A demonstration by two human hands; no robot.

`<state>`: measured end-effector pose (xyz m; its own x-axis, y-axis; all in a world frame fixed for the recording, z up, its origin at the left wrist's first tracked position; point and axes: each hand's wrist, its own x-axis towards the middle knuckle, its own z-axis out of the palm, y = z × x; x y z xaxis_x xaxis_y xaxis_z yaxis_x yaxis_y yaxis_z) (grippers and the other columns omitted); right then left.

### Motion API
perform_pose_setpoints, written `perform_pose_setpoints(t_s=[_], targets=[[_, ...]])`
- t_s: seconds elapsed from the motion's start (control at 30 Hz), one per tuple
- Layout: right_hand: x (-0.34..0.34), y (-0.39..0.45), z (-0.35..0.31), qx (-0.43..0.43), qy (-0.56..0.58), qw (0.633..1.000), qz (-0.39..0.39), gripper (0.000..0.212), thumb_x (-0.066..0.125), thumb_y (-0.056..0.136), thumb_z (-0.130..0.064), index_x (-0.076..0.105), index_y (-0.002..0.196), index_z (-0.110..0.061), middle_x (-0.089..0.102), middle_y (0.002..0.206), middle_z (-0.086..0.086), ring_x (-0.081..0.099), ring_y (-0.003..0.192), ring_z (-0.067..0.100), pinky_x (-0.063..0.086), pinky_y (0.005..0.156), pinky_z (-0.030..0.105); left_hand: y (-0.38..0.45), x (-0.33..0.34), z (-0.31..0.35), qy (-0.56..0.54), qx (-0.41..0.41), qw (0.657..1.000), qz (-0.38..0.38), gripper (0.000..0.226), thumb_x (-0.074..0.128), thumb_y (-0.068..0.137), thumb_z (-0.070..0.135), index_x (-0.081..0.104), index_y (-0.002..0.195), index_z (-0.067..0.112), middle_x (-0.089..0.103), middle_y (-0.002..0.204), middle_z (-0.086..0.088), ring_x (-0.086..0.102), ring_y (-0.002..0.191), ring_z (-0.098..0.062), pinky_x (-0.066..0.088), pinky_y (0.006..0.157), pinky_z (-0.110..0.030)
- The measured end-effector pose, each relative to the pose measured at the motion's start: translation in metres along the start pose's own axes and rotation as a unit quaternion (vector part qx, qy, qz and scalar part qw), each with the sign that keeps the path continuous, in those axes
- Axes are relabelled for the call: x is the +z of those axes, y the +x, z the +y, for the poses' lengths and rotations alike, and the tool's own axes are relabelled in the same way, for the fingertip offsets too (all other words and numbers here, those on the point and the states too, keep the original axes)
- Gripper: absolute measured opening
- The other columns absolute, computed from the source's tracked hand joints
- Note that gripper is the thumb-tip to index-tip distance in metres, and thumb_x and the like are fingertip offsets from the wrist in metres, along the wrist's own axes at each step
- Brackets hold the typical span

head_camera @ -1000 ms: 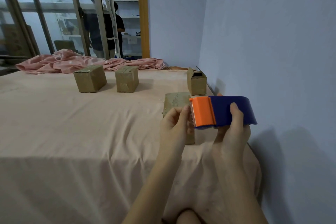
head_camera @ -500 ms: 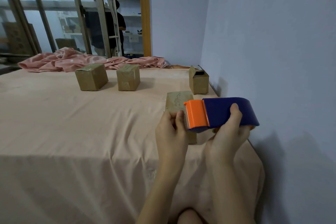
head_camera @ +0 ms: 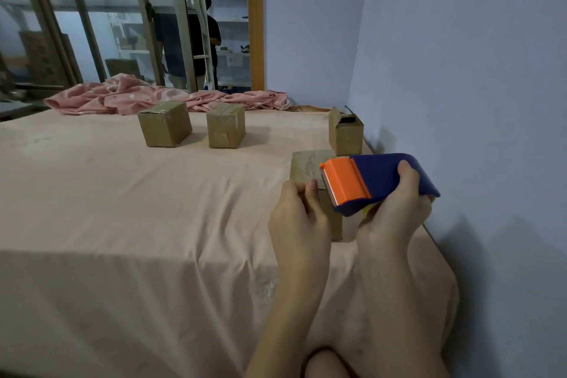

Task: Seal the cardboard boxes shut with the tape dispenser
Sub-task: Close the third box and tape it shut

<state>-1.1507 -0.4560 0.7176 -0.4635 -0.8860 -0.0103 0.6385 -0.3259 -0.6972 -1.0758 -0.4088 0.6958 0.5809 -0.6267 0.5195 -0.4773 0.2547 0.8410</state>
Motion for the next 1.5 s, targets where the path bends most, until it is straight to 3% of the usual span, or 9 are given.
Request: perform_pose_setpoints(t_s=[0.27,0.47,0.57,0.63,0.73,0.87,1.03,1.3,1.5], targets=[[0.004,0.004,0.001,0.065,-0.004,0.998,-0.013,0.019,0.065,0.082,-0.027,0.050,0.093,-0.024,0.065,0.085,-0.004,0.067,0.077,0.013,0.057,0.069,0.029,-0.009,-0.014,0.007,0.071,0.105,0.988,0.091,0.019,0.053,0.093,0.018,0.059,0.081,0.005,0.062,0.062,-0.004,0.055,0.051,-0.022,0.042,0.047,-0.033],[0.002,-0.010,0.003,-0.022,-0.006,0.999,-0.034,0.022,0.063,0.086,-0.025,0.047,0.099,-0.026,0.067,0.085,-0.005,0.069,0.069,0.008,0.051,0.053,0.019,0.001,-0.021,-0.005,0.007,0.012,0.999,0.041,0.017,0.053,0.095,0.024,0.056,0.079,0.017,0.055,0.063,0.012,0.053,0.060,-0.006,0.040,0.054,-0.019],[0.003,-0.015,0.002,-0.104,-0.053,0.992,-0.049,0.021,0.062,0.088,-0.025,0.045,0.100,-0.029,0.065,0.090,-0.007,0.068,0.074,0.005,0.050,0.054,0.015,0.009,-0.021,-0.006,-0.041,-0.036,0.998,-0.003,0.019,0.052,0.095,0.025,0.059,0.079,0.018,0.060,0.065,0.006,0.059,0.062,-0.010,0.054,0.058,-0.040],[0.008,-0.019,0.000,-0.148,-0.079,0.984,-0.060,0.020,0.062,0.088,-0.025,0.046,0.097,-0.030,0.065,0.088,-0.010,0.067,0.077,0.004,0.050,0.054,0.014,0.011,-0.019,-0.006,-0.033,-0.028,0.999,-0.003,0.019,0.052,0.096,0.024,0.058,0.080,0.015,0.060,0.066,0.005,0.059,0.062,-0.011,0.054,0.059,-0.035],[0.016,-0.016,-0.005,-0.116,-0.054,0.990,-0.063,0.019,0.063,0.087,-0.022,0.046,0.094,-0.029,0.068,0.076,-0.016,0.068,0.072,0.003,0.050,0.052,0.016,0.006,-0.022,-0.004,0.032,0.064,0.996,0.056,0.018,0.055,0.095,0.020,0.056,0.079,0.013,0.052,0.059,0.013,0.047,0.050,-0.006,0.036,0.047,-0.011],[0.021,-0.012,-0.004,-0.002,-0.013,0.997,-0.077,0.021,0.063,0.086,-0.018,0.050,0.102,-0.018,0.066,0.073,-0.008,0.066,0.061,0.006,0.050,0.051,0.021,-0.004,-0.028,-0.006,0.088,0.139,0.979,0.123,0.018,0.053,0.092,0.018,0.058,0.077,0.008,0.056,0.058,0.004,0.044,0.044,-0.010,0.037,0.041,-0.020],[0.011,-0.017,0.001,-0.059,-0.016,0.996,-0.066,0.023,0.065,0.083,-0.026,0.049,0.099,-0.029,0.068,0.085,-0.007,0.069,0.075,0.012,0.051,0.053,0.020,0.006,-0.034,-0.014,-0.100,-0.067,0.992,0.045,0.022,0.054,0.095,0.023,0.058,0.073,0.021,0.061,0.061,0.009,0.061,0.058,-0.013,0.054,0.053,-0.046],[0.008,-0.012,0.002,-0.189,-0.106,0.975,-0.057,0.025,0.063,0.086,-0.029,0.044,0.102,-0.031,0.063,0.100,-0.006,0.066,0.088,0.011,0.050,0.057,0.013,0.027,-0.015,-0.025,-0.113,-0.089,0.989,-0.035,0.023,0.053,0.095,0.025,0.062,0.076,0.018,0.065,0.068,0.001,0.064,0.068,-0.020,0.054,0.059,-0.051],[0.025,0.005,-0.001,-0.075,-0.057,0.994,-0.050,0.022,0.063,0.087,-0.018,0.046,0.099,-0.025,0.062,0.088,-0.006,0.067,0.064,0.001,0.049,0.049,0.016,0.013,-0.021,-0.022,-0.021,0.078,0.993,0.082,0.023,0.052,0.095,0.023,0.060,0.078,0.010,0.058,0.060,0.005,0.053,0.054,-0.012,0.047,0.052,-0.030]])
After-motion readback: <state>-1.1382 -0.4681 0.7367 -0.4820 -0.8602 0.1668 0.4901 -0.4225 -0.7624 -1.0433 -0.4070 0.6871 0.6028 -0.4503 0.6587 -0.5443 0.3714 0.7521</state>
